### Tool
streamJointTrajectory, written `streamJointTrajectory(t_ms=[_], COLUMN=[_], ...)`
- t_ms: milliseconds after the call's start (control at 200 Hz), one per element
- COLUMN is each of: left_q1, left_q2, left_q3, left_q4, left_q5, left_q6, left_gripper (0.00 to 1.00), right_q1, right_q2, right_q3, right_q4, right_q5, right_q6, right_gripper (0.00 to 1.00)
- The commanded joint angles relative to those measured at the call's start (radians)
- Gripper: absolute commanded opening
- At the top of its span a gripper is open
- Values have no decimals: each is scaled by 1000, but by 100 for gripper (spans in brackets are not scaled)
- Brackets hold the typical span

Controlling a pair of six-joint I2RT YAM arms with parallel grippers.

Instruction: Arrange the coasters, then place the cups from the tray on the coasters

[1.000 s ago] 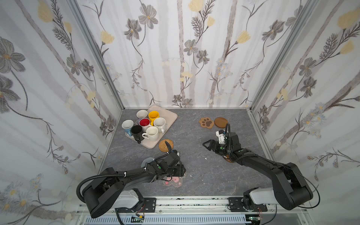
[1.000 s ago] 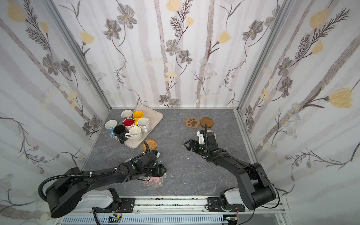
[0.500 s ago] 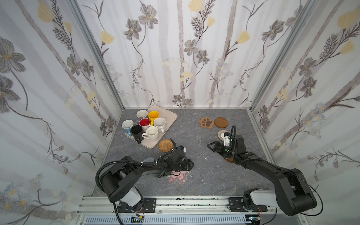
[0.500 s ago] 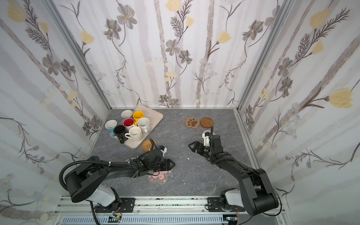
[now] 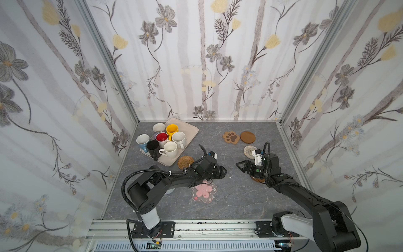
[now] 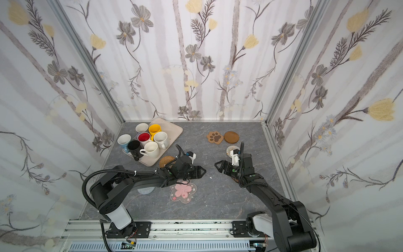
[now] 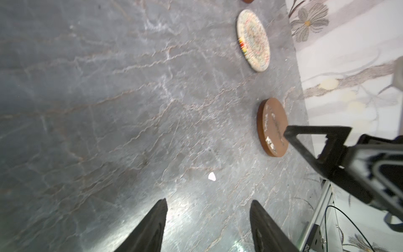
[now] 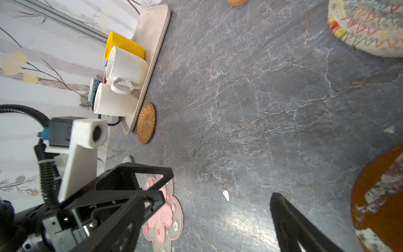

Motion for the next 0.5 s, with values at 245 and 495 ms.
streamJointTrajectory(t_ms=[245, 495], left_q1=[48, 48], left_q2=[-267, -543], left_q3=[-146, -340], left_q4=[-171, -300], left_q5=[-60, -80], left_q6=[36, -14], left_gripper=[69, 76], right_q1=[65, 178], right_q2=[-10, 76], right_q3=[13, 88], right_q4=[-33, -14], right_q5=[79, 135], right_q6=[-29, -14], right_gripper=[91, 92])
